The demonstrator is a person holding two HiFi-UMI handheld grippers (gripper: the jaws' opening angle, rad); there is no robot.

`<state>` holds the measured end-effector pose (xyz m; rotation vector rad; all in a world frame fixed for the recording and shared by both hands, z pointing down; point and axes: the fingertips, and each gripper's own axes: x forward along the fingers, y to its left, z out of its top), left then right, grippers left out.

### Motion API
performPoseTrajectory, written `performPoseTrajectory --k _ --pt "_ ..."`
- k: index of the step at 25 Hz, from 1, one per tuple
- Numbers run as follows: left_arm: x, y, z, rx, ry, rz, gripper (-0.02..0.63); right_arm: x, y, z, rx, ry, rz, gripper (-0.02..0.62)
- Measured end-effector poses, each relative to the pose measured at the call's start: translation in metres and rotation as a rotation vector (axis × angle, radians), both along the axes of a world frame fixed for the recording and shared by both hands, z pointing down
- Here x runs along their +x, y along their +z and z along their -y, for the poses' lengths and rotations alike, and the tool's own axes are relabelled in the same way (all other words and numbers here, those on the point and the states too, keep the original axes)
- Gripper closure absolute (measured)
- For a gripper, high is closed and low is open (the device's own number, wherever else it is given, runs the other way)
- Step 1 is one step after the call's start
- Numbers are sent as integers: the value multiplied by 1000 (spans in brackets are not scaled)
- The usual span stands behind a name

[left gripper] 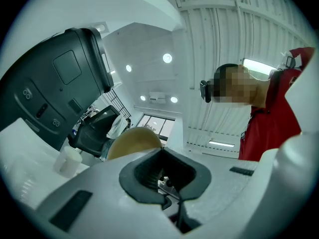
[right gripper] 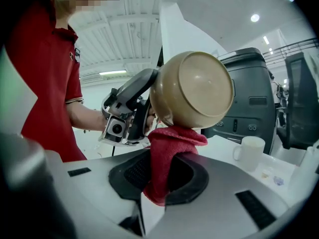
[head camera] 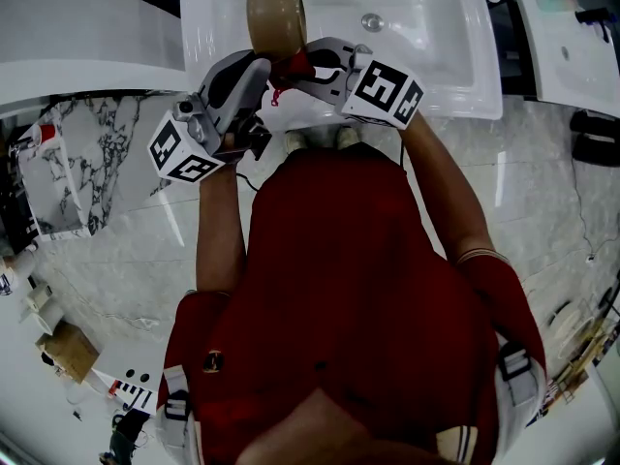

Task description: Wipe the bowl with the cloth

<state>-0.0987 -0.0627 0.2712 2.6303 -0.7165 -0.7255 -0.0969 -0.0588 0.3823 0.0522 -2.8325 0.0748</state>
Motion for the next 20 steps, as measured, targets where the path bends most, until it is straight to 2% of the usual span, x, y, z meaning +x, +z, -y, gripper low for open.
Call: performPoseTrajectory --k 5,12,20 --pt "-4 7 4 -25 -30 17 594 -4 1 -10 33 -44 -30 545" --pt "-8 19 10 -68 -80 49 594 -6 -4 -26 129 -101 -87 545" --pt "-11 35 17 -120 -105 104 594 -4 -14 -32 228 -127 -125 545"
